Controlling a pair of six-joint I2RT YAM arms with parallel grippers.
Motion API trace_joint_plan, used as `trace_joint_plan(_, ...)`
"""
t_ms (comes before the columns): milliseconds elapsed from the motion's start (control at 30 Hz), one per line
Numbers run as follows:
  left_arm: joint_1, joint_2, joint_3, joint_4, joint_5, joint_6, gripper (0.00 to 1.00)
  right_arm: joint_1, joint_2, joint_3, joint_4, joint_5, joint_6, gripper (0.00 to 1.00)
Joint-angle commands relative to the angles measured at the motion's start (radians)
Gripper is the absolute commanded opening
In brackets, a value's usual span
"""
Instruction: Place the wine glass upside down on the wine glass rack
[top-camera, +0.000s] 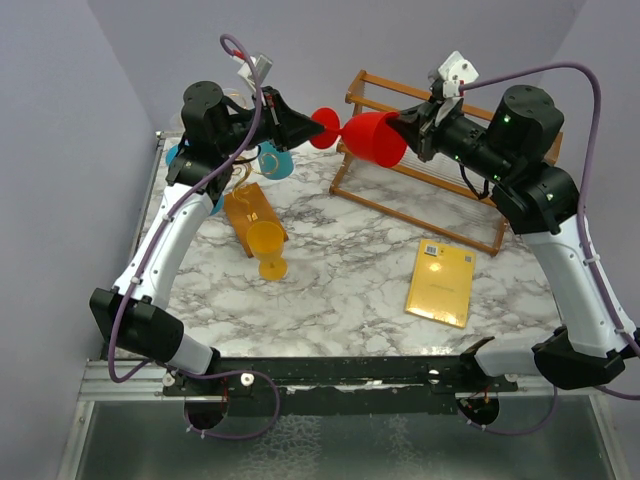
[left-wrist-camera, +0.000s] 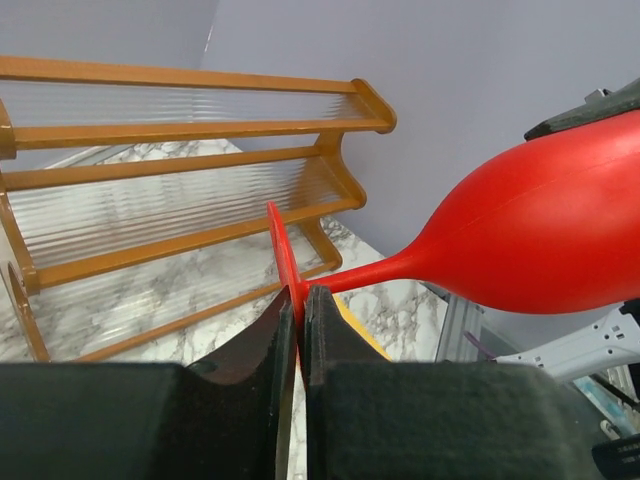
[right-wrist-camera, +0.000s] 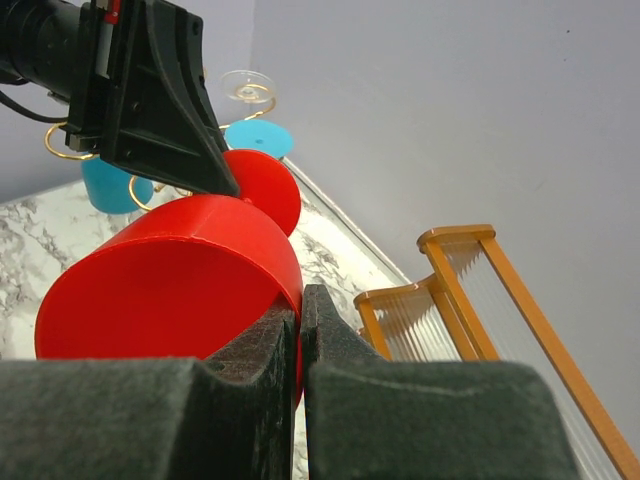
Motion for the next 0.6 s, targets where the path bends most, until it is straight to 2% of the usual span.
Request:
trace_joint_plan(0,-0.008,-0.006,-0.003,0.031,0.03,0.01,0.01,0.0,0.009,0.008,0.009,-0.012,0.004,0.01)
trace_joint_plan(267,-0.007,-0.007,0.027,-0.011,0.001,0.038,0.0,0.0,-0.004,-0.041,0.03,0.017,-0.018,0.02)
trace_joint_plan(367,0.001,-0.01,0.047,-0.055,-0.038,0.066,0.0,0.0,-0.009,-0.055,0.026,0.012,-0.038,0.07)
trace_joint_plan(467,0.013,-0.017,0.073,-0.115,-0.1,0.132,0.0,0.0,-0.018,-0.078,0.025,0.014,-0.069,0.2)
trace_joint_plan(567,0.022,-0.021,0.1,-0.183,-0.18,0.212,0.0,0.0,-0.026,-0.101,0.025,0.031,-0.092,0.42)
